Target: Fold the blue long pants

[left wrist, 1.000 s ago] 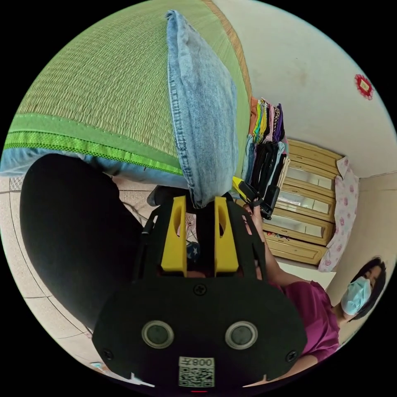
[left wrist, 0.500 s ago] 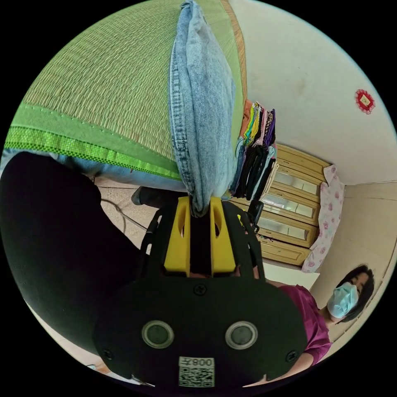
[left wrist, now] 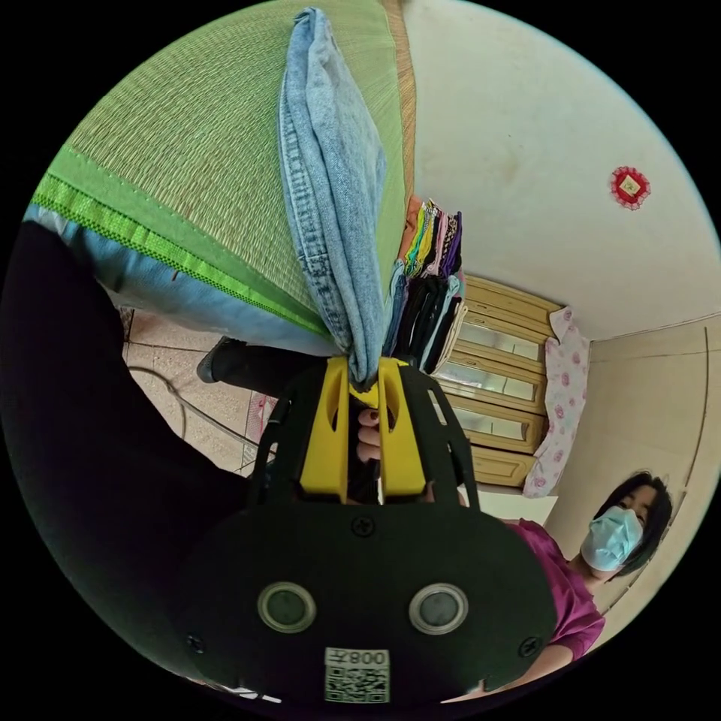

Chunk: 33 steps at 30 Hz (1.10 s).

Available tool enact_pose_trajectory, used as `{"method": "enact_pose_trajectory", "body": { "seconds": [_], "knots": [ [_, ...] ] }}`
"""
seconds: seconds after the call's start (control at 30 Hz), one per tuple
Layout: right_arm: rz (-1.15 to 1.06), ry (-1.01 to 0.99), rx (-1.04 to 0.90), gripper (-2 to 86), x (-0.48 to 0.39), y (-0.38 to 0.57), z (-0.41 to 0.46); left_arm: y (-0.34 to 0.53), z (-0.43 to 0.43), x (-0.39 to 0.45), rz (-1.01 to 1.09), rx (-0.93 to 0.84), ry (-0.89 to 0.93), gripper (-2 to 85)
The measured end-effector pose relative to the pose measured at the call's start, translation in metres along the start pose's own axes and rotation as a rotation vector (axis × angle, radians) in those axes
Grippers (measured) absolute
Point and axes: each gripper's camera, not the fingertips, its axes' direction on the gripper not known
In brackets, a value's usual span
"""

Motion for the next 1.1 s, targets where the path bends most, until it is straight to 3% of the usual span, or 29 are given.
{"method": "enact_pose_trajectory", "body": {
  "seconds": [0.43, 0.7, 1.1],
  "knots": [
    [0.066, -0.137, 0.092, 11.4, 0.025, 0.003, 0.008, 0.04, 0.011, -0.013, -0.002, -0.036, 0.031, 7.0],
    [0.086, -0.112, 0.092, 8.4, 0.026, 0.006, 0.018, 0.057, -0.001, -0.019, 0.021, -0.057, 0.021, 6.8],
    [0.126, -0.19, 0.079, 7.9, 0.003, 0.012, 0.024, 0.056, -0.067, -0.045, -0.041, 0.206, 0.18, 10.8]
  ]
}}
